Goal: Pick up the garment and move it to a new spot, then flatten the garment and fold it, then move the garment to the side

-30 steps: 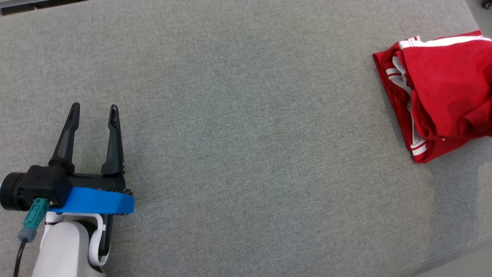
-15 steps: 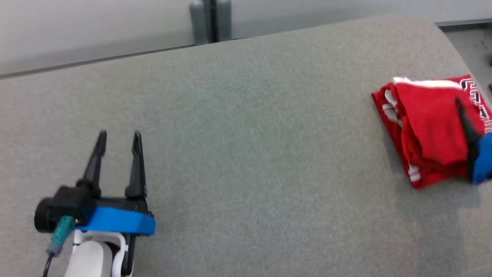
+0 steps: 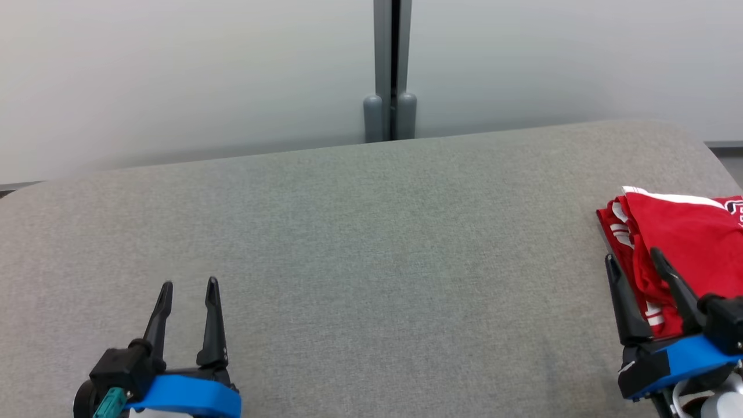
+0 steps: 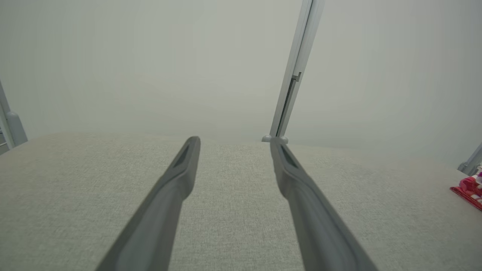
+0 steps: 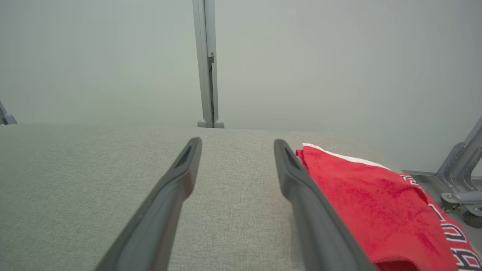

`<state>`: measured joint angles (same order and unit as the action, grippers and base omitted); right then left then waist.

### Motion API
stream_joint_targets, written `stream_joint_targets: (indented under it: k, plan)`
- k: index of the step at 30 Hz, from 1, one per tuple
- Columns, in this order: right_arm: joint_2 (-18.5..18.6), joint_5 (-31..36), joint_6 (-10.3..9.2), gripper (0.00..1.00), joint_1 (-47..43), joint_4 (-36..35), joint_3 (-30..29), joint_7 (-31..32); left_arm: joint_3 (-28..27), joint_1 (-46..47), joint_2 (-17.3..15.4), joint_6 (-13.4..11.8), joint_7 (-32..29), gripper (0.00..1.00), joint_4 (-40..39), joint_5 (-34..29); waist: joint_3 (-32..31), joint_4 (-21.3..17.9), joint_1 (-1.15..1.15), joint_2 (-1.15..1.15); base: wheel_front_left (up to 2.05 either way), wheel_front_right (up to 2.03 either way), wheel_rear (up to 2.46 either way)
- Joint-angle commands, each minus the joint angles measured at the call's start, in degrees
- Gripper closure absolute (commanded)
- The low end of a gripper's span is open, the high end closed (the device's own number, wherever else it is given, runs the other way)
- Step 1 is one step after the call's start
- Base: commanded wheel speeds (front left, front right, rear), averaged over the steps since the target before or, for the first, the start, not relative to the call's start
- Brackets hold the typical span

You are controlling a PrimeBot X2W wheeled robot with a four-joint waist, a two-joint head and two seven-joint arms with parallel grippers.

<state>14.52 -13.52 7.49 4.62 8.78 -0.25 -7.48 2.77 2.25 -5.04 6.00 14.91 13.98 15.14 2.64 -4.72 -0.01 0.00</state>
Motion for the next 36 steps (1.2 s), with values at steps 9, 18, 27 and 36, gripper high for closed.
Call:
stream_joint_targets:
  k: [9,18,27,36]
  plan:
    - [-5.1,1.8,0.01,0.0,-4.2,-4.6,-1.4,1.5,-1.3,-4.2,0.5,0.0,0.3,0.0,0.1,-0.6,-3.0,2.7,0.01,0.0,0.0,0.0,0.0]
    - [-5.8,2.4,0.01,0.0,-4.3,-3.7,-1.5,3.0,-1.4,-4.7,0.8,0.6,0.3,0.0,1.0,-0.5,-3.3,3.8,0.01,0.0,0.0,0.0,0.0]
    - [-6.2,2.6,0.01,0.0,-4.8,-4.0,-1.2,3.3,-1.9,-5.0,0.9,0.9,0.3,0.0,1.2,-0.6,-3.0,3.3,0.01,0.0,0.0,0.0,0.0]
    - [-5.4,1.7,0.01,0.0,-4.1,-3.1,-0.4,2.6,-1.7,-4.6,1.1,0.9,0.3,0.0,1.4,-0.6,-2.7,3.2,0.01,0.0,0.0,0.0,0.0]
